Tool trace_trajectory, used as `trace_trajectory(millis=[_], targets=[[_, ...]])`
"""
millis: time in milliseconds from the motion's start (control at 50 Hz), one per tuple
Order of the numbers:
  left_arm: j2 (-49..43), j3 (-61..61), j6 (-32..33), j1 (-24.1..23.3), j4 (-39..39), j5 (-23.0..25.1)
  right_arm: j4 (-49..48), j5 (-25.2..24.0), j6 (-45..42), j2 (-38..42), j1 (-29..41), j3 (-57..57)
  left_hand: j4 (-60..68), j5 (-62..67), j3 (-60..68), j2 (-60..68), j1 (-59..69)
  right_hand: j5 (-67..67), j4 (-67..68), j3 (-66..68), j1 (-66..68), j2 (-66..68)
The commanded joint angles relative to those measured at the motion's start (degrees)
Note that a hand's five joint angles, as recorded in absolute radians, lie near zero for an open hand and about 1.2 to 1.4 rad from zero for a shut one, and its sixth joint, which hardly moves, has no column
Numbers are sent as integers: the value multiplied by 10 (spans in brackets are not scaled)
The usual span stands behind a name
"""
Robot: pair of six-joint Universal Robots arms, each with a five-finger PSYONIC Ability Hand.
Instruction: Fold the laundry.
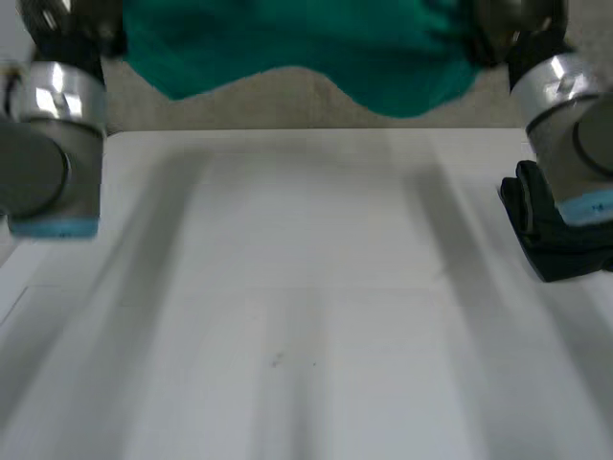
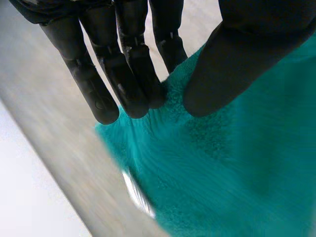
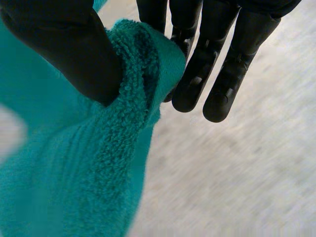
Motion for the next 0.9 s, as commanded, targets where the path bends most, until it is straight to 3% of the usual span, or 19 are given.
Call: trace_trajectory(millis=[20,200,340,380,400,420,440,560,700,780,900], targets=[[-23,-121,-11,0,-93,1,177,-81,-72,15,-4,74,112,142,116,114,144,140,118,125,238,131],[-54,-209,-7,-24,-148,3,250,-112,-329,18,-77,249,112,142,116,114,144,140,118,125,238,131],[-27,-218,-11,-27,-208,3,286,-109,-432,-8,-106,326,112,142,116,114,144,140,118,125,238,131],[-15,-222,-13,-27,-224,3,317,-110,-450,-35,-118,341,112,142,116,114,144,-22,-43,-37,76,-31],[-12,-224,-13,-27,-227,3,326,-111,-450,-42,-123,342,112,142,116,114,144,-129,-151,-145,-31,-138],[-5,-228,-14,-27,-231,3,340,-113,-448,-58,-133,345,112,142,116,114,144,-403,-425,-419,-306,-413],[0,-229,-14,-27,-232,3,345,-114,-445,-65,-135,346,112,142,116,114,144,-559,-581,-575,-462,-569],[15,-237,-14,-32,-233,3,352,-114,-378,-123,-128,326,112,142,116,114,144,-560,-582,-575,-462,-569],[23,-239,-14,-39,-234,3,353,-112,-197,-134,-71,256,112,142,116,114,144,-560,-582,-575,-462,-569],[30,-241,-14,-39,-234,3,360,-105,-161,-100,-18,212,112,142,116,114,144,-560,-582,-575,-462,-569],[48,-242,-14,-36,-234,3,456,-97,-199,29,46,89,112,142,116,114,144,-560,-582,-575,-462,-569]])
